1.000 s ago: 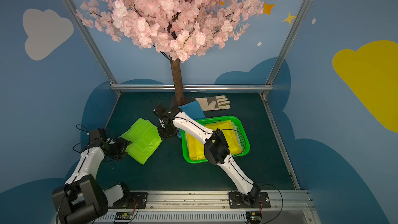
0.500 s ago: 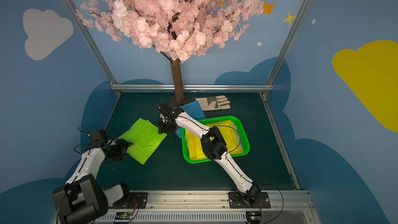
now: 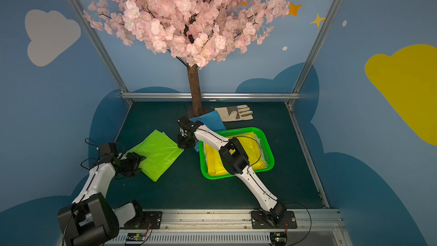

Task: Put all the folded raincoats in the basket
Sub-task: Adjust the raincoat at the center of the board, then pick up the raincoat from the center of the board.

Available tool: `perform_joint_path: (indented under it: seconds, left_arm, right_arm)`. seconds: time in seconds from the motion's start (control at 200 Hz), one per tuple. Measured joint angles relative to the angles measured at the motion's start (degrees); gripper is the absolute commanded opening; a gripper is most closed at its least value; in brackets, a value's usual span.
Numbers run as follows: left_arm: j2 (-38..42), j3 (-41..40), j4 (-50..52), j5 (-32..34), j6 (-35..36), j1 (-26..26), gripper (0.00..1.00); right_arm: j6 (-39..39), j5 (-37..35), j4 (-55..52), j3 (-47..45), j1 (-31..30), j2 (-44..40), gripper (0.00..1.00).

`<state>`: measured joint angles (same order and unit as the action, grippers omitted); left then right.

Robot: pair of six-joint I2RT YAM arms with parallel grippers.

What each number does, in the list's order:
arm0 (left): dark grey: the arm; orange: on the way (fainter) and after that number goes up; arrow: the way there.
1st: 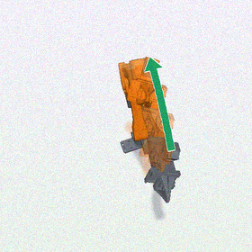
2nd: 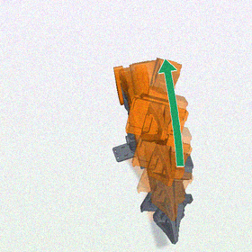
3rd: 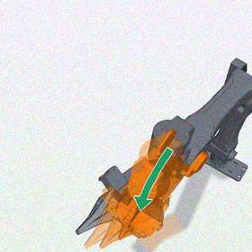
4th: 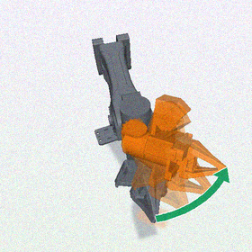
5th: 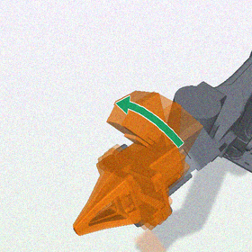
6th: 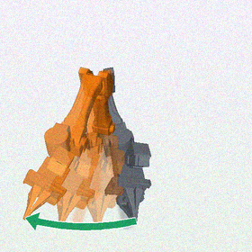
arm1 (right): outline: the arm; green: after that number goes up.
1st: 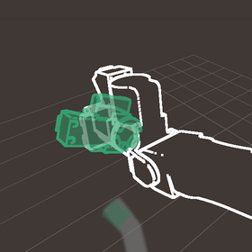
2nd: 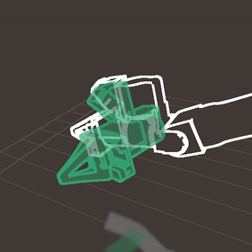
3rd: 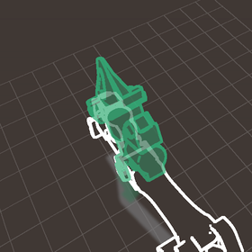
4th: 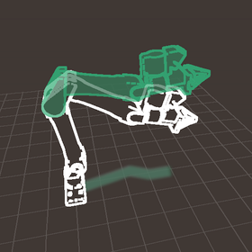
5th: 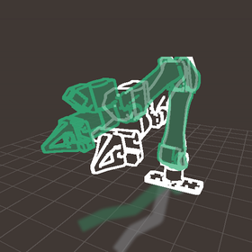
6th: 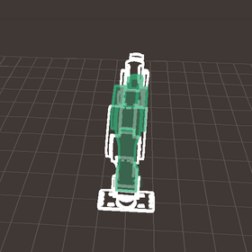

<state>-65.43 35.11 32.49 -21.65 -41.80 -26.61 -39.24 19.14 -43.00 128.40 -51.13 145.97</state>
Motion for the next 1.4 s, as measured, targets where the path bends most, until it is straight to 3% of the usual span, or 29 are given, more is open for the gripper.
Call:
perform_joint_path:
  seconds: [0.065,0.165,0.25,0.365,0.511,0.786,0.986,1.091,1.267,1.402]
  left_arm:
    - [0.20,-0.15,0.04,0.00,0.00,0.00,0.65]
    - [0.20,-0.15,0.00,0.00,0.00,0.00,0.65]
    - [0.20,-0.20,-0.09,-0.07,0.00,0.00,0.66]
    - [0.20,-0.59,-0.44,-0.26,0.04,0.02,0.66]
    - [0.20,-0.87,-0.50,-0.20,0.17,0.15,0.66]
    - [0.13,-0.87,-1.09,-0.17,0.24,0.33,0.66]
    - [0.09,-0.87,-1.31,-0.17,0.28,0.37,0.66]
    - [0.07,-0.87,-1.42,-0.20,0.31,0.37,0.66]
    - [0.07,-0.87,-1.62,-0.22,0.31,0.44,0.66]
    - [0.07,-0.87,-1.79,-0.70,0.33,0.63,0.66]
  right_arm:
    - [-0.76,-0.26,-0.13,-6.97,-0.66,-4.57,0.14]
    - [-1.55,-1.33,-0.17,-16.13,-2.69,-10.99,0.38]
    - [-1.53,-2.64,-0.59,-19.04,-4.50,-13.88,0.48]
    - [-0.26,-3.96,-1.01,-17.62,-5.81,-14.64,0.52]
    - [1.25,-3.89,-1.75,-11.96,-3.04,-13.31,0.53]
    - [2.40,1.01,-1.84,0.70,1.49,-2.95,0.48]
    - [1.68,5.40,-1.57,2.64,0.72,0.98,0.40]
    - [1.33,6.58,-1.22,2.82,0.48,1.14,0.32]
    - [0.79,8.50,-0.87,2.82,-0.13,2.16,0.05]
    - [0.96,8.76,-0.13,2.10,-0.17,1.62,0.00]
